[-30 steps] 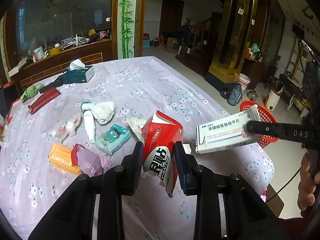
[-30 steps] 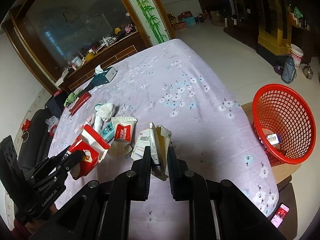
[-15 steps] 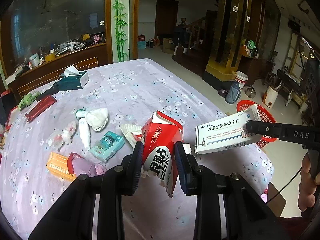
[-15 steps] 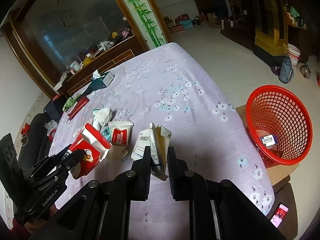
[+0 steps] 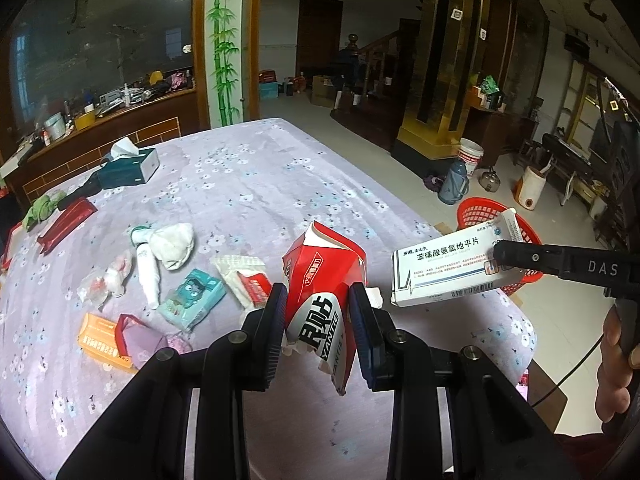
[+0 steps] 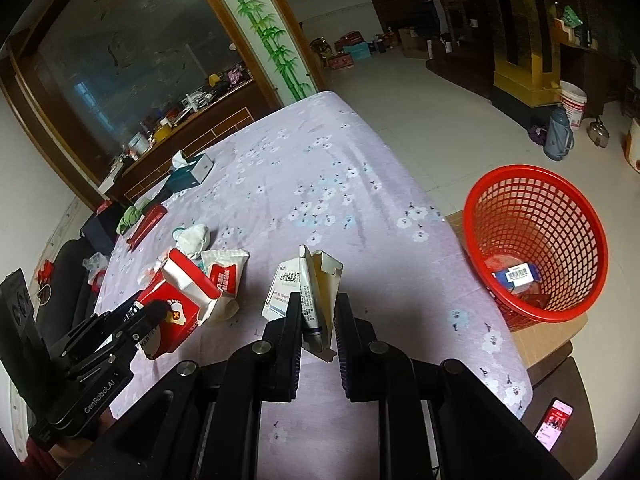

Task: Collect trash
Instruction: 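Carry the carton and box over the red basket and open both tools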

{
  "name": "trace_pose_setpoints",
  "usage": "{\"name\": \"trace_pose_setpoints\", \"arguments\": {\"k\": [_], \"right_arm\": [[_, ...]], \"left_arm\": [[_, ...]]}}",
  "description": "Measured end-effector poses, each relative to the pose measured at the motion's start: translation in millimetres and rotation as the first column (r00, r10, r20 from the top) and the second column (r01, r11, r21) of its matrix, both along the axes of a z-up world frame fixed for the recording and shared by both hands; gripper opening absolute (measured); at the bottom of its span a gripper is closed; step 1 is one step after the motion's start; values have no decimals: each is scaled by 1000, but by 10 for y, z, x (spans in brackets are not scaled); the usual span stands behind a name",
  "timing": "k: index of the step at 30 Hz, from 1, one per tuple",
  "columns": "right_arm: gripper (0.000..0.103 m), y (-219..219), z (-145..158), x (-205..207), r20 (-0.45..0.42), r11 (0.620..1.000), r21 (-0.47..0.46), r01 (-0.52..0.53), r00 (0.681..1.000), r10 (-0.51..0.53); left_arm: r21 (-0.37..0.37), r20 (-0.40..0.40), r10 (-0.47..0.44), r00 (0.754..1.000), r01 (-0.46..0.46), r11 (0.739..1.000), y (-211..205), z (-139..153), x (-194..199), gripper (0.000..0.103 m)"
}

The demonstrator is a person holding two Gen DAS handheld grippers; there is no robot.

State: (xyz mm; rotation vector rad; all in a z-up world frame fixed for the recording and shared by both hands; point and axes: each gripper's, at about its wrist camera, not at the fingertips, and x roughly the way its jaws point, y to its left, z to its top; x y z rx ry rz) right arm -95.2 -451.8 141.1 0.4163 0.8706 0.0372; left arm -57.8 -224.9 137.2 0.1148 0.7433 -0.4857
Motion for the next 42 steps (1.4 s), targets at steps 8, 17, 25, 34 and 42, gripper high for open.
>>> {"name": "trace_pose_setpoints", "arguments": {"k": [8,17,25,34,42], "right_arm": [[16,-205,23,-116,3,999,3,52,999,-52],[16,-657,124,-297,24,986,-11,168,986,-168],[16,-1285,272,-507,52,945,-53,322,946,-319],[16,-1854,373,-588,62,908,-98,408,913,-404],[26,-2181,304,-285,46,908,-123,401,916,-398]], "left_arm": [[1,2,-48,999,48,999,-201,9,19,30],[0,9,-134,991,134,991,-595,49,33,31],[-2,38,-256,966,256,967,-1187,211,11,32],[-2,26,-362,932,362,932,-2054,225,98,33],[-36,-25,-373,927,372,927,-2695,69,369,47]]}}
